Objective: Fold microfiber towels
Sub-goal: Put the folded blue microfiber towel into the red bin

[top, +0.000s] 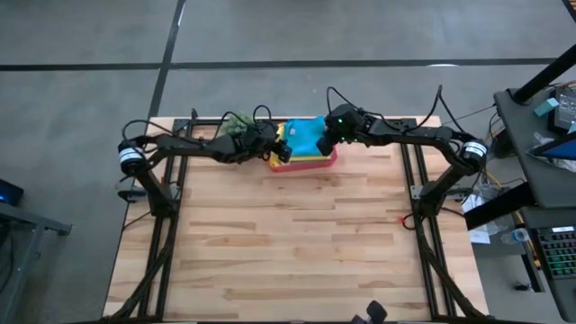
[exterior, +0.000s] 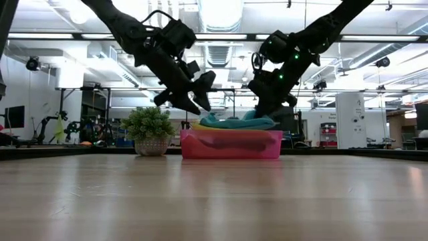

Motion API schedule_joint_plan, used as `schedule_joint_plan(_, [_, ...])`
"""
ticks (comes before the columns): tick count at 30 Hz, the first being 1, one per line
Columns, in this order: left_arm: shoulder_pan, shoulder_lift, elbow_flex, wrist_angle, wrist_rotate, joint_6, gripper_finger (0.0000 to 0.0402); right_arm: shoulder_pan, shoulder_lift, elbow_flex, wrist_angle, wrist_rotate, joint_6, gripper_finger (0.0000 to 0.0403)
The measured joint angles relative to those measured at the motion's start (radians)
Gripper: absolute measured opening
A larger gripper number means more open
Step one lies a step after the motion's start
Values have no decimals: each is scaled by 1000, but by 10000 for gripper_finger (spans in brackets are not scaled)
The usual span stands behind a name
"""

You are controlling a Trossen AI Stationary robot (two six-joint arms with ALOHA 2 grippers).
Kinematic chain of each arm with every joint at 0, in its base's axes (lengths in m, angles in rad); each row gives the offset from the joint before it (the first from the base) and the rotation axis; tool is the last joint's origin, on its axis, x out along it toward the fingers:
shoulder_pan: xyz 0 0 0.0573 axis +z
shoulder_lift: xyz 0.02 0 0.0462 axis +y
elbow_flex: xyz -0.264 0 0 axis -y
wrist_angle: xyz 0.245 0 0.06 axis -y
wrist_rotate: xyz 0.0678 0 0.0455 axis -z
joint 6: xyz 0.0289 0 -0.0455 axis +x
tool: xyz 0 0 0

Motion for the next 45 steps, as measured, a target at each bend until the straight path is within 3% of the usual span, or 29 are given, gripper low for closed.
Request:
schedule_joint_plan(8, [-30,-92,0,-64,-8,1,192,0,0,26,-42,1,-36,147])
schedule_joint_plan(18, [-279,-188,0,-76,-6,23,191,0,-1,85,-79,1,-58,212])
schedule_joint_plan(26, [-473,-182,0,-72,-6,-29,191,5,-5,150,-160,1,-33,234])
schedule_joint_plan(34, [-587,-170,0,-60,-10,-107,191,51,-52,165,-186,0,-17,231])
schedule_joint_plan(45, [-570,-144,-1,-35,-37,-107,191,149,-111,155,-177,0,-67,233])
